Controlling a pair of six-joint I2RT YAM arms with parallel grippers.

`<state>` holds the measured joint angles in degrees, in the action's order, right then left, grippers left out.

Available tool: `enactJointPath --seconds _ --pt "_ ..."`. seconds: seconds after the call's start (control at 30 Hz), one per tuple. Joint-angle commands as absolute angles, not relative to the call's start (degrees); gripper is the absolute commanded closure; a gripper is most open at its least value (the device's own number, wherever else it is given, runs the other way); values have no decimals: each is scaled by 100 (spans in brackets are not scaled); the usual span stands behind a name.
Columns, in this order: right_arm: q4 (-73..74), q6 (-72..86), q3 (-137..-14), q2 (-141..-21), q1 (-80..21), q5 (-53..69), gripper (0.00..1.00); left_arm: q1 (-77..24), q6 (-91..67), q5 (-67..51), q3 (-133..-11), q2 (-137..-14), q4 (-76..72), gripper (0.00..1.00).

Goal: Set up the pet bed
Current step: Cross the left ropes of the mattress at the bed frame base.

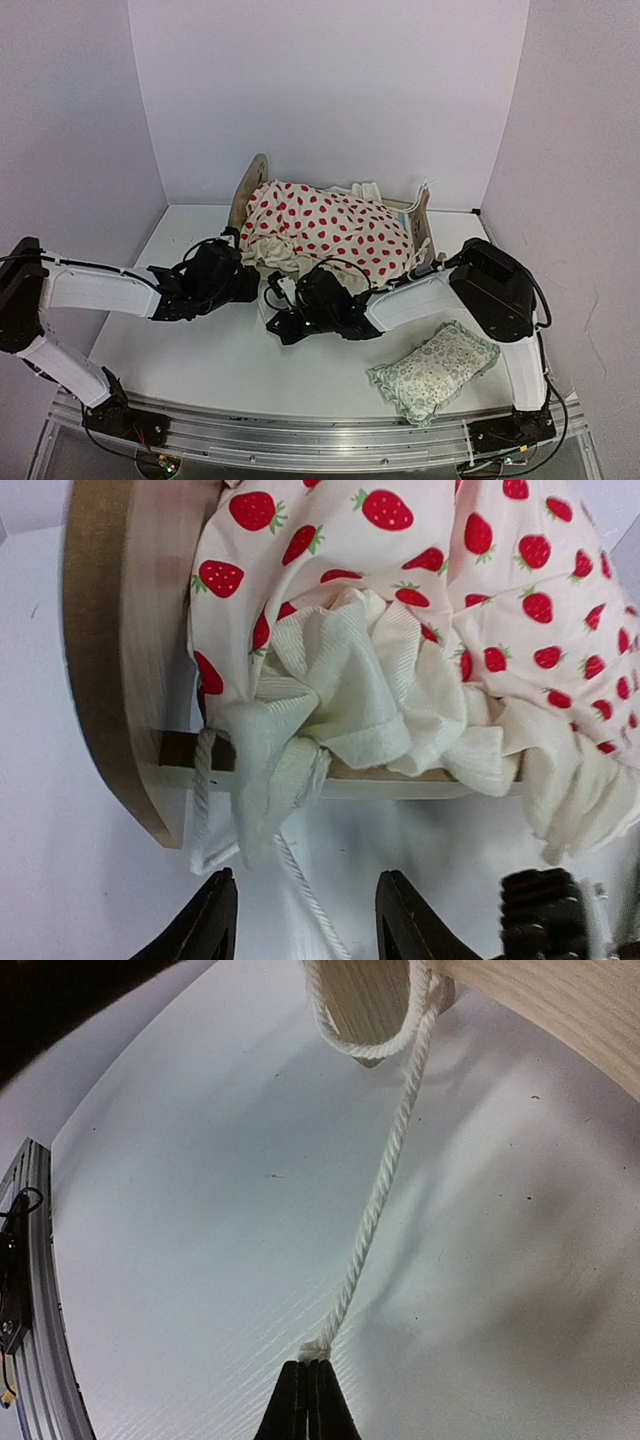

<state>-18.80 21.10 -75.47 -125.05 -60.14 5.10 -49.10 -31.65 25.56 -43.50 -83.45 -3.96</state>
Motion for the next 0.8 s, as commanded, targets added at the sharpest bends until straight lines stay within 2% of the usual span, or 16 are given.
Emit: enactJointPath --seconds 0.0,0.2,0.47,0.6,0.77 --pt "-1921 2109 -7435 -12081 -6000 581 100 -4904 -2649 3471 -4954 -8805 145 55" --pt "-1879 2074 -7448 -12059 -6001 615 100 -4904 -2984 3728 -4923 -8873 503 58" --pt "-1825 2136 -7574 -12116 -5996 715 100 -4902 -3233 4023 -4715 -8611 703 56" --pt "-1749 2163 -7858 -12199 -5989 768 100 -4851 -3150 3896 -4379 -8115 380 51" --pt "-1591 2296 -8496 -12516 -5916 802 100 -4563 -3132 3206 -3786 -7146 -95 51"
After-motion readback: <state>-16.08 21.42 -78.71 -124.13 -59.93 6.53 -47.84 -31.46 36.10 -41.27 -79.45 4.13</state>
